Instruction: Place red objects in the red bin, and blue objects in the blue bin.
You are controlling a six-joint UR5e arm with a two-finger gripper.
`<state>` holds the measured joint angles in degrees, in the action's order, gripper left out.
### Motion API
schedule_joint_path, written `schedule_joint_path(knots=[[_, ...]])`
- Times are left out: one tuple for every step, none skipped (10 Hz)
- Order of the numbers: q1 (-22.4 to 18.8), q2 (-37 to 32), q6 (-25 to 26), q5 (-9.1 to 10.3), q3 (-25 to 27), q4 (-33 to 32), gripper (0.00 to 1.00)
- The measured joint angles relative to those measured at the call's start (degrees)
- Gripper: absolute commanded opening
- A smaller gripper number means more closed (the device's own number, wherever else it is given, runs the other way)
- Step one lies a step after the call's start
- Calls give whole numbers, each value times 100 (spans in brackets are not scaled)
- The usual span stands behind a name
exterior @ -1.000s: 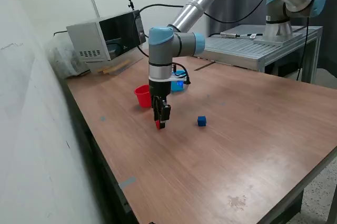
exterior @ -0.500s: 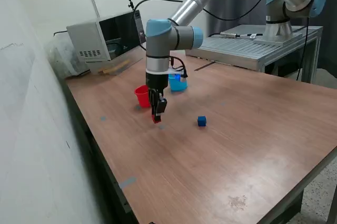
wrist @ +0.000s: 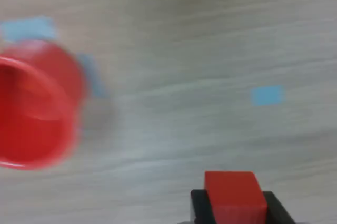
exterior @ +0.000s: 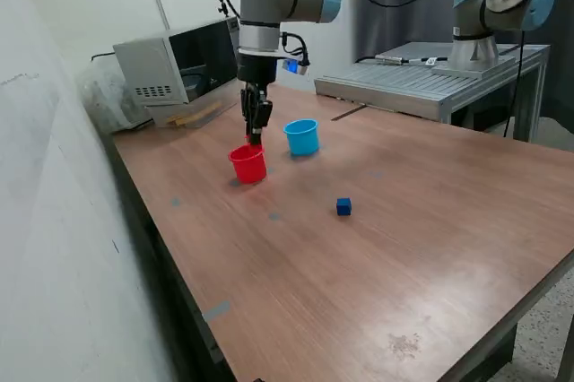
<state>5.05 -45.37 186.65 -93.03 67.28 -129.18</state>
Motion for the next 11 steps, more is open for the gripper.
schedule_joint_path(knots=[[247,-108,-24,-17,160,53,0],[525,-193,-38,-29,292,95,0],[793,-270,-46,-35,399,122,0],[980,-331,-77,-37,492,135,0],[1082,-381,-137,-39,571,142,0],[1132,-415,-193,-33,640,143,0],[1149,-439,-243,-18,688,142,0],[1145,-452,-312,1,719,142,0],[1129,-459,-380,15,743,142,0],[1113,-460,-422,23,760,137,0],[1101,-462,-441,27,767,125,0]])
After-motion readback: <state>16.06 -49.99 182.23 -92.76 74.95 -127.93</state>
